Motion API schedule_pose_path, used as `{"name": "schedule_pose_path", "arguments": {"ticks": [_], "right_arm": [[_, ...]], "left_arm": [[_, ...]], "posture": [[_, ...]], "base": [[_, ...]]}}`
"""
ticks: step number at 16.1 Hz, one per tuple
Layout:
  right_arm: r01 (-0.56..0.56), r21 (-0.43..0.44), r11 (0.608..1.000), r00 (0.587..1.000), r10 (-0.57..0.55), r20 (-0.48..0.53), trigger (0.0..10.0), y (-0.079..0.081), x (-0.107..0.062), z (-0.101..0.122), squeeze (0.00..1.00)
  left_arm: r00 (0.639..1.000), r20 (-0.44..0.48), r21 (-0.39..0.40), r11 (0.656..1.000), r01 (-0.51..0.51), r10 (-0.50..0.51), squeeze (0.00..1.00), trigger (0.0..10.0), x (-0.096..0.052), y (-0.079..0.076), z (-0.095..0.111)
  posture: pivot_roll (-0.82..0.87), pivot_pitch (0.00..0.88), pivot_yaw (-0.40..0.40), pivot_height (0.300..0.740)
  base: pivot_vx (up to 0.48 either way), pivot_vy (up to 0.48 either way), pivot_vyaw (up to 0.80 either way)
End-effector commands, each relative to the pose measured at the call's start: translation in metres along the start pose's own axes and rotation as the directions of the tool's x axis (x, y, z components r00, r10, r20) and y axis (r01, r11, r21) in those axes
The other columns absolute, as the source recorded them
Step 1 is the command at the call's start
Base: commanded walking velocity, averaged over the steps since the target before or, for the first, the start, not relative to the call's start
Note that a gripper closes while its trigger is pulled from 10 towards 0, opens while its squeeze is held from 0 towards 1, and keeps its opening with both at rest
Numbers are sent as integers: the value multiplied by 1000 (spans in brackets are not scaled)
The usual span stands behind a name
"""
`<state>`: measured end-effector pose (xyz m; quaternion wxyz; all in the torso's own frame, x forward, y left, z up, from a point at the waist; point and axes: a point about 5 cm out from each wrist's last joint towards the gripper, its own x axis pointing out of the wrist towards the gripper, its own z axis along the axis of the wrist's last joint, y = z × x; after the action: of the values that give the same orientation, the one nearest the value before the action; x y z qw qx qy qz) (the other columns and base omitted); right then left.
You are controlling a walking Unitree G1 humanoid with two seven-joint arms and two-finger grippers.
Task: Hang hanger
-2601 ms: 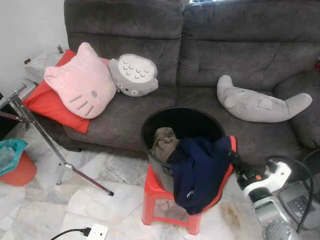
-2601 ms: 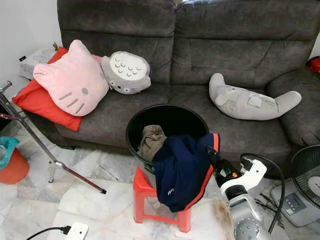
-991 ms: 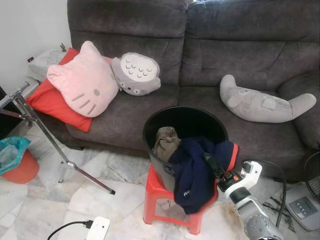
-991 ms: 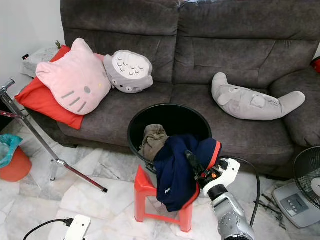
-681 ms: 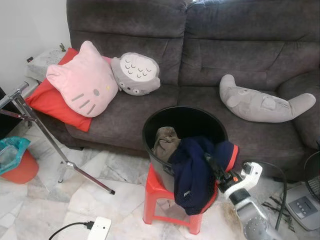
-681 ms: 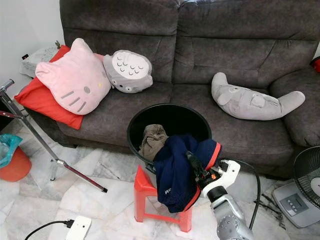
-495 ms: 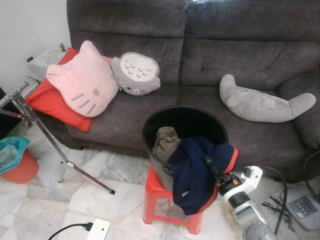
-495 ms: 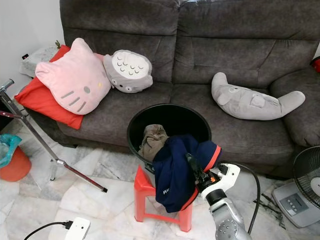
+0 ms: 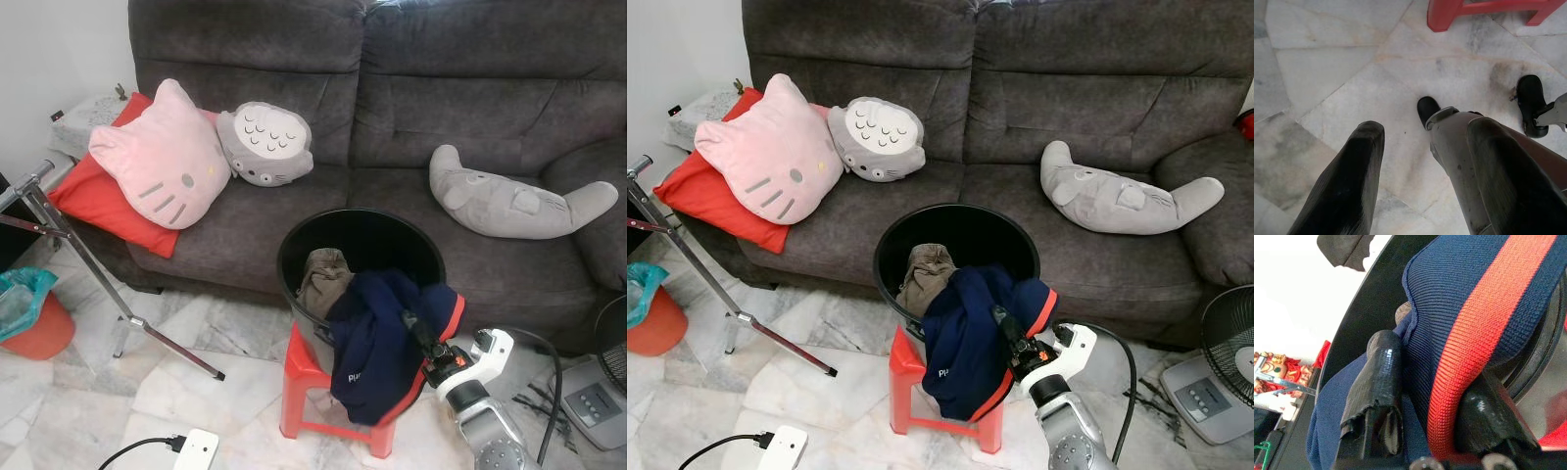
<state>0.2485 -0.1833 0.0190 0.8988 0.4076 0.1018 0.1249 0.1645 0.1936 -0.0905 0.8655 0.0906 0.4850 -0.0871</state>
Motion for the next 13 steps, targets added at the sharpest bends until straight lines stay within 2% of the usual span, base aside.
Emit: {"name": "schedule_pose_path", "arguments": {"ticks": [1, 11, 12, 13], "right_arm": [[-32, -24, 999, 999, 32, 1, 0, 7, 3, 2, 0], [14, -36, 999, 999, -13, 42, 0, 1, 3, 14, 0], [27, -43, 999, 999, -25, 45, 3843, 1, 4, 14, 0], [59, -62, 996, 997, -56, 54, 10000, -2, 4, 14, 0]], "left_arm": [[1000, -13, -1, 1000, 4, -4, 0, 10000, -1, 1, -5], [1000, -27, 10, 1000, -4, 4, 0, 10000, -2, 4, -9], [999, -31, 9, 1000, -6, 7, 0, 10000, -3, 5, -10], [999, -35, 8, 1000, -8, 9, 0, 10000, -3, 6, -12]], "posture": [[-86, 0, 50, 740], [-89, 0, 50, 740], [-89, 0, 50, 740], [-83, 0, 48, 740]], "base": [[0, 0, 0], [0, 0, 0], [0, 0, 0], [0, 0, 0]]}}
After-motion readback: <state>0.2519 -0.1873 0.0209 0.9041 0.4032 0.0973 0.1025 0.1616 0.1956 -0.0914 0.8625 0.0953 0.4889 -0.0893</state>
